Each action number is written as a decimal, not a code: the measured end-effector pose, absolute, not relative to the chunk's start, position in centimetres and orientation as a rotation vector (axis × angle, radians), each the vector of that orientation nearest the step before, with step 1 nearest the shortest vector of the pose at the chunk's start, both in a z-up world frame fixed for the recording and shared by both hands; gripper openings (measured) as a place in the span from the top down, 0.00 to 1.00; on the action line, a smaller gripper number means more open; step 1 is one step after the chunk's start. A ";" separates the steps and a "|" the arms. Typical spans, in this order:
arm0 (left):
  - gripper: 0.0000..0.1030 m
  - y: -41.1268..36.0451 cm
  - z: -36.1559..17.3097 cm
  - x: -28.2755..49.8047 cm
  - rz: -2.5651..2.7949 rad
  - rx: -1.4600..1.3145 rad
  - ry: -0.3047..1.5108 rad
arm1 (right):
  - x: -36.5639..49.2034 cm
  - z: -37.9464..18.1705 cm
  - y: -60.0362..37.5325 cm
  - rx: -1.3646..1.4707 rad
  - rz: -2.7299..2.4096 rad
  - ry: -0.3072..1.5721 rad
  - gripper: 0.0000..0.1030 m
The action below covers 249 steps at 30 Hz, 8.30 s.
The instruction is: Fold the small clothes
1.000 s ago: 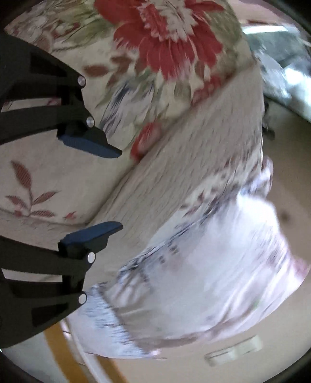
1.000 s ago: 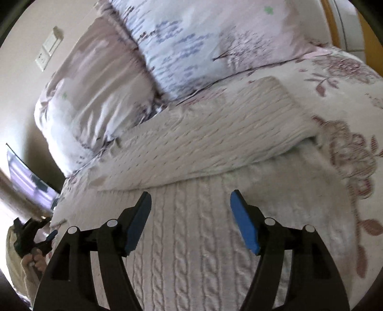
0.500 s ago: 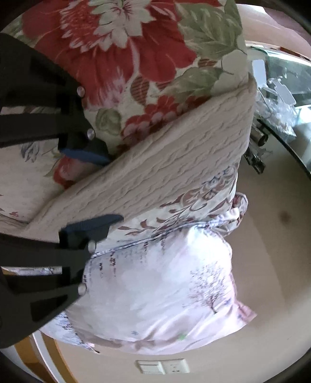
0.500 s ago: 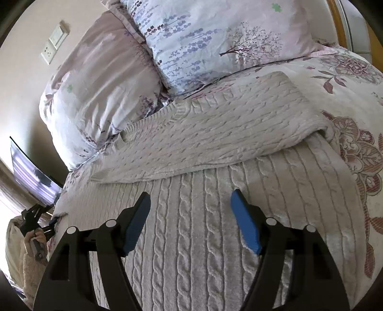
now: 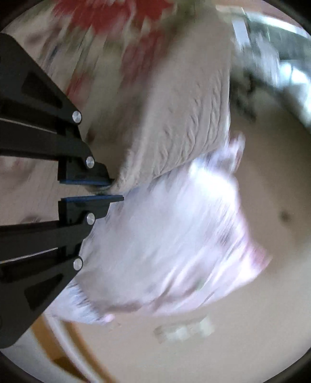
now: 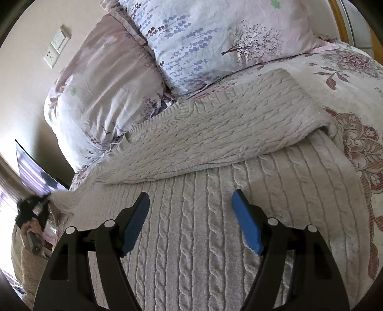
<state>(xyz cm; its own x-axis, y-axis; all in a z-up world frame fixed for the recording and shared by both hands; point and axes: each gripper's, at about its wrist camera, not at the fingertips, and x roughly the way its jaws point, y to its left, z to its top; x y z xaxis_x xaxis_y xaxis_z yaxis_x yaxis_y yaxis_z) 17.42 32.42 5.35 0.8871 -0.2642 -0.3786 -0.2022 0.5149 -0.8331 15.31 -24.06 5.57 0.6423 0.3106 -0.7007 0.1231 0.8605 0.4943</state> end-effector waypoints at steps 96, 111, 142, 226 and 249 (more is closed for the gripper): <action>0.26 16.8 0.5 18.2 -0.371 -0.771 0.846 | 22.7 7.5 -27.0 0.394 -0.185 1.001 0.88; 0.29 20.7 0.8 9.7 -0.424 -0.610 0.846 | 11.3 10.1 -33.1 0.592 -0.022 1.007 0.46; 0.60 18.0 -4.5 -2.6 -0.665 -0.767 0.973 | -2.2 8.0 -28.6 0.771 0.382 1.135 0.68; 0.48 18.1 3.5 24.3 -0.242 -0.586 0.784 | 20.1 10.9 -34.8 0.515 -0.076 0.850 0.56; 0.93 17.6 0.8 20.7 -0.269 -0.527 0.878 | 16.1 10.0 -32.3 0.356 -0.112 0.894 0.92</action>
